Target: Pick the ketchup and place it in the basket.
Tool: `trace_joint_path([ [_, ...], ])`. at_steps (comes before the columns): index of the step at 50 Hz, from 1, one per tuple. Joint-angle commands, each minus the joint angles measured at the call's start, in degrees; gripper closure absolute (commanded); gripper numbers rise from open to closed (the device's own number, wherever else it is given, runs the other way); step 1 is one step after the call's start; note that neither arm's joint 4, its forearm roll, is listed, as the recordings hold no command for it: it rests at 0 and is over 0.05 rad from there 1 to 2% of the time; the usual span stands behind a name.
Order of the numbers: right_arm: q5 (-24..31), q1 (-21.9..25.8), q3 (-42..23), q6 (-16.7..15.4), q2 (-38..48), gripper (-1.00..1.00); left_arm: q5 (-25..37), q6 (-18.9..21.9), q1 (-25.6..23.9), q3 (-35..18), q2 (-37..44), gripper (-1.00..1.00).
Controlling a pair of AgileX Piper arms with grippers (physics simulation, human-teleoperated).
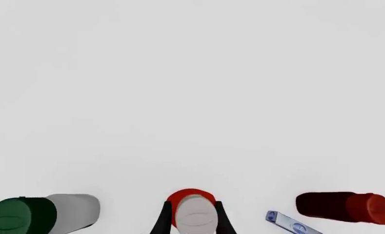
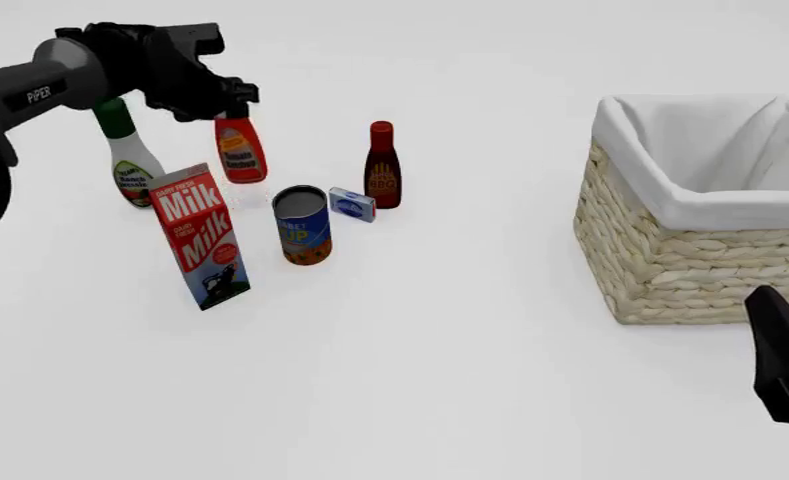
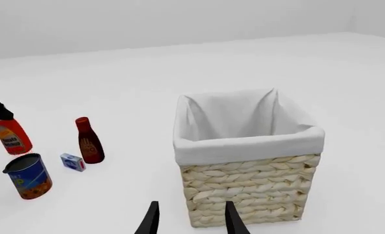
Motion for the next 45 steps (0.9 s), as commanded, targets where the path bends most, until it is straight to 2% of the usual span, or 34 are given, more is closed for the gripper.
trace_joint_path([
  [1, -0.08, -0.11, -0.02, 0.10, -0.16, -1.00, 2.20, 1.50, -0.04, -2.86, -1.71, 1.00],
  [21, 1.44, -0.12, -0.02, 0.50, -2.12, -1.00, 4.19, 2.28, 0.23, -2.71, -5.73, 1.00],
  [35, 4.22, -0.45, -0.12, 0.92, -6.13, -1.00, 4.80, 2.87, -0.04, 1.59, -13.33, 1.00],
  [45, 3.84, -0.54, -0.20, 0.28, -6.57, -1.00, 5.81, 2.59, -1.05, 4.13, -18.08, 1.00],
])
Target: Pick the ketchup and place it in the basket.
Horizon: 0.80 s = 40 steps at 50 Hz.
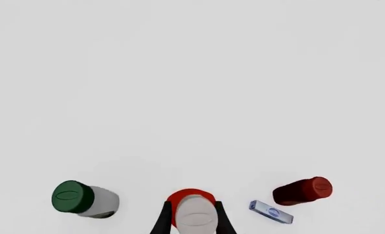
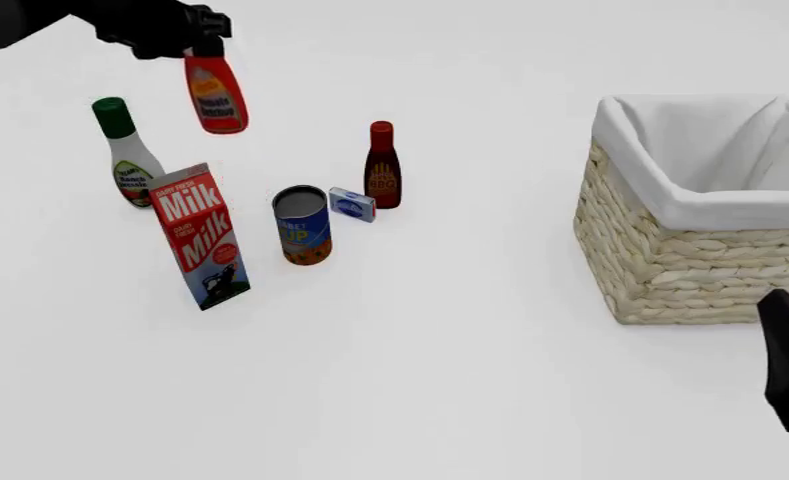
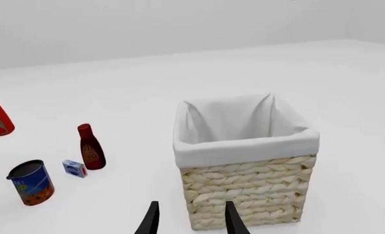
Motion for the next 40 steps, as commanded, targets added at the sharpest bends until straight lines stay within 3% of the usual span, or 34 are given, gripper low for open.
trace_joint_path([
  [1, 0.31, -0.12, -0.12, -0.47, -1.15, -1.00, 0.87, 0.62, -0.99, 2.82, -6.10, 1.00],
  [17, 1.06, -0.08, -1.29, -2.68, -1.09, -1.00, 0.07, -0.45, -2.96, 13.79, -17.75, 1.00],
  [21, 1.25, -0.09, -1.48, -2.98, -1.10, -1.00, -0.06, -0.70, -3.06, 14.46, -18.32, 1.00],
  [22, 1.71, 0.01, -2.12, -3.71, -1.13, -1.00, 0.00, -0.90, -3.52, 17.02, -20.88, 1.00],
  [28, 2.64, 3.07, -4.07, -6.69, -1.18, -1.00, 0.47, -0.80, -4.13, 21.19, -25.97, 1.00],
  [36, 4.58, 5.06, -7.44, -7.94, -1.11, -1.00, 1.28, -1.58, -5.02, 25.78, -31.47, 1.00],
  [37, 4.17, 5.97, -8.26, -9.76, -1.15, -1.00, 1.24, -1.41, -4.81, 26.81, -32.58, 1.00],
  [40, 4.20, 7.93, -9.64, -11.19, -1.16, -1.00, 0.69, -1.59, -5.75, 29.77, -34.49, 1.00],
])
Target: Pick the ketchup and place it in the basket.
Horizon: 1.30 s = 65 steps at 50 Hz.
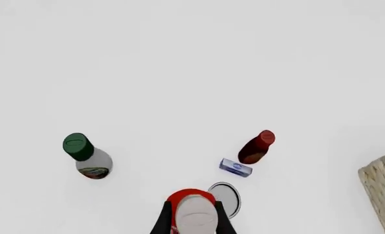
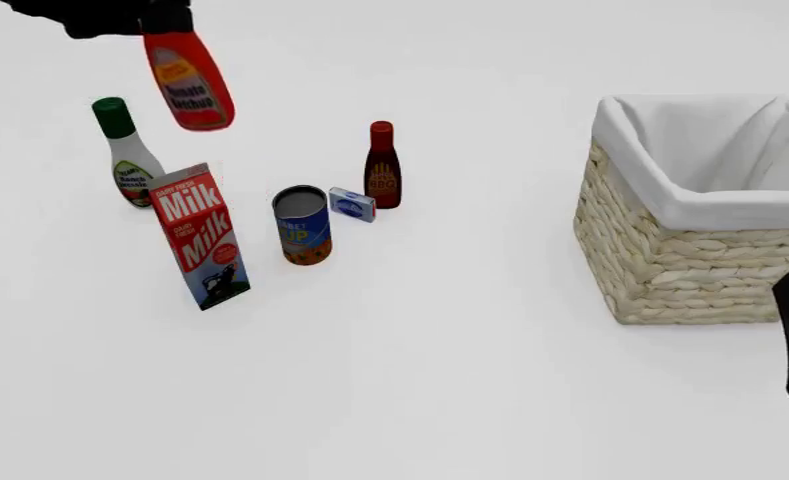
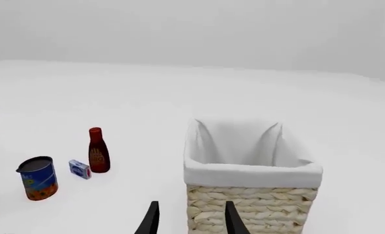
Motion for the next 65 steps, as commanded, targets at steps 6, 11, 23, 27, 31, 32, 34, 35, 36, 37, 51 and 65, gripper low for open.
trace_joint_path([
  [6, 3.41, 8.70, -5.91, -4.89, 0.61, -1.00, -1.94, -1.27, -2.49, 13.95, -11.96, 1.00],
  [11, 1.56, 10.90, -7.11, -1.11, 7.01, -1.00, -2.03, -3.02, -4.02, 16.62, -14.67, 1.00],
  [23, -2.82, 19.56, -9.07, -2.96, 14.93, -1.00, -0.94, -4.08, -7.97, 19.90, -17.92, 1.00],
  [27, -3.74, 22.86, -10.50, -2.76, 18.28, -1.00, -1.07, -4.15, -9.25, 21.05, -18.55, 1.00],
  [31, -3.91, 25.24, -11.51, -3.34, 19.79, -1.00, -1.00, -4.28, -10.37, 21.66, -18.89, 1.00],
  [32, -3.82, 26.84, -12.13, -3.34, 20.55, -1.00, -0.85, -4.02, -10.91, 21.85, -18.94, 1.00],
  [34, -4.01, 28.80, -13.23, -3.56, 22.29, -1.00, -0.48, -3.91, -11.73, 21.67, -19.00, 1.00],
  [35, -4.01, 29.51, -13.63, -3.32, 22.51, -1.00, -0.41, -3.58, -11.82, 21.49, -19.02, 1.00],
  [36, -4.01, 29.51, -13.63, -3.32, 22.51, -1.00, -0.40, -3.58, -11.82, 21.48, -19.01, 1.00],
  [37, -4.01, 29.51, -13.63, -3.32, 22.51, -1.00, -0.40, -3.58, -11.82, 21.48, -19.01, 1.00],
  [51, -3.30, 39.33, -19.59, -4.58, 30.34, -1.00, -0.26, -2.68, -15.20, 22.44, -18.42, 1.00],
  [65, -5.99, 43.82, -22.72, -4.29, 36.82, -1.00, -0.98, -2.73, -16.90, 21.72, -17.58, 1.00],
])
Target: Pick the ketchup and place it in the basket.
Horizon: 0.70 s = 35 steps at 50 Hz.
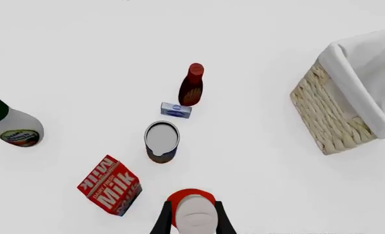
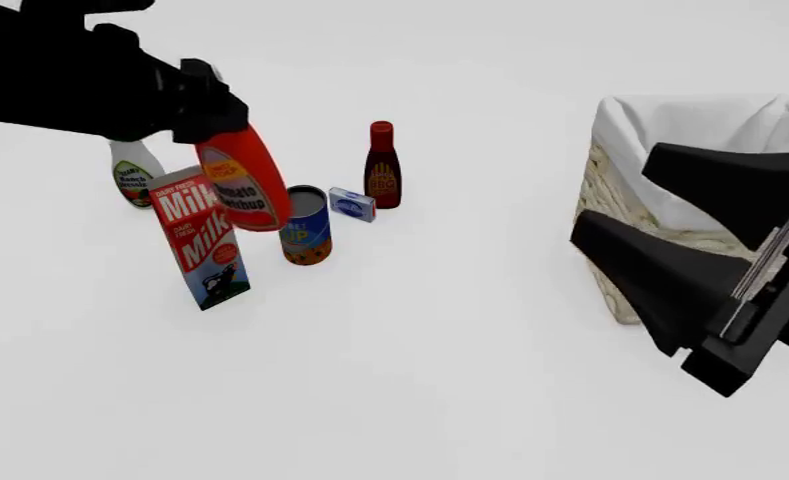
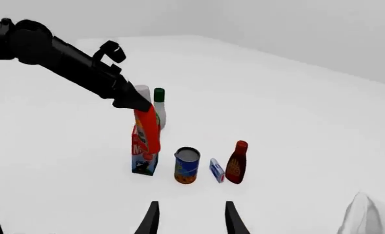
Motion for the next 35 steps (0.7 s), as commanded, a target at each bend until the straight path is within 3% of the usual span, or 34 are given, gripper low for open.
trace_joint_path([
  [1, -1.73, 4.57, -2.63, 1.91, 5.82, -1.00, -0.81, 1.10, -2.04, 0.05, 0.35, 1.00],
  [30, -5.55, 9.92, -7.90, 2.15, 15.82, -1.00, 1.58, -0.57, -10.22, 0.50, -1.11, 1.00],
  [35, -6.20, 10.73, -8.31, 1.91, 16.94, -1.00, 2.27, 0.99, -12.04, 0.65, -1.22, 1.00],
])
